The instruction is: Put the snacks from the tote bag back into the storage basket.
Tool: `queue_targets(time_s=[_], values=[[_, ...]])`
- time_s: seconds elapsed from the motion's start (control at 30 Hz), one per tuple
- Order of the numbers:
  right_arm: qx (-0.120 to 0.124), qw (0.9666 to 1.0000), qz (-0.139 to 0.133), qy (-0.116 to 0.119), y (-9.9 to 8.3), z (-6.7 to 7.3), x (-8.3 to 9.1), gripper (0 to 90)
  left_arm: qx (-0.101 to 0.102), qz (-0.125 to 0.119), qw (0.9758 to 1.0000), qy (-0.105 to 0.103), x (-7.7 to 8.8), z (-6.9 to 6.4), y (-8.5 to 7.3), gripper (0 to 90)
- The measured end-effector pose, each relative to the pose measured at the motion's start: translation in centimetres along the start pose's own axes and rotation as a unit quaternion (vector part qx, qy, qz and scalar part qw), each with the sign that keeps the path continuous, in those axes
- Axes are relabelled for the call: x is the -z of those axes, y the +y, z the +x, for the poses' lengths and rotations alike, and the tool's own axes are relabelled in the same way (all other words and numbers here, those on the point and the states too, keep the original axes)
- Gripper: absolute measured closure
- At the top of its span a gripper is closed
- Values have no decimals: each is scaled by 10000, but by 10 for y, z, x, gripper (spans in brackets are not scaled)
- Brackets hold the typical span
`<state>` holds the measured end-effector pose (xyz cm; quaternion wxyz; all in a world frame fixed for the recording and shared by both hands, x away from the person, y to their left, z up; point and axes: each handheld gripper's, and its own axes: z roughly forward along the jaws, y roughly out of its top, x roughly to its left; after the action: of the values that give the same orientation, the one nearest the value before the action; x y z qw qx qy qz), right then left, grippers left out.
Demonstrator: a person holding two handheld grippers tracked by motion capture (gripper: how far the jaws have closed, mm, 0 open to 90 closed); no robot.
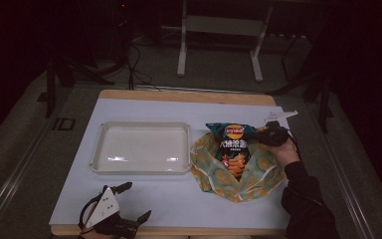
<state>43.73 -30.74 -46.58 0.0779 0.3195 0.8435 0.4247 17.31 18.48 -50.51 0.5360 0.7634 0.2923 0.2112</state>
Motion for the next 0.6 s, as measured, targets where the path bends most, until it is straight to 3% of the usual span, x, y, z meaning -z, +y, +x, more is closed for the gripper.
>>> queue_targets(time_s=[0.6], values=[[199,9965,-750,307,20,30,33,900,-6,10,10000,38,0,0,0,1]])
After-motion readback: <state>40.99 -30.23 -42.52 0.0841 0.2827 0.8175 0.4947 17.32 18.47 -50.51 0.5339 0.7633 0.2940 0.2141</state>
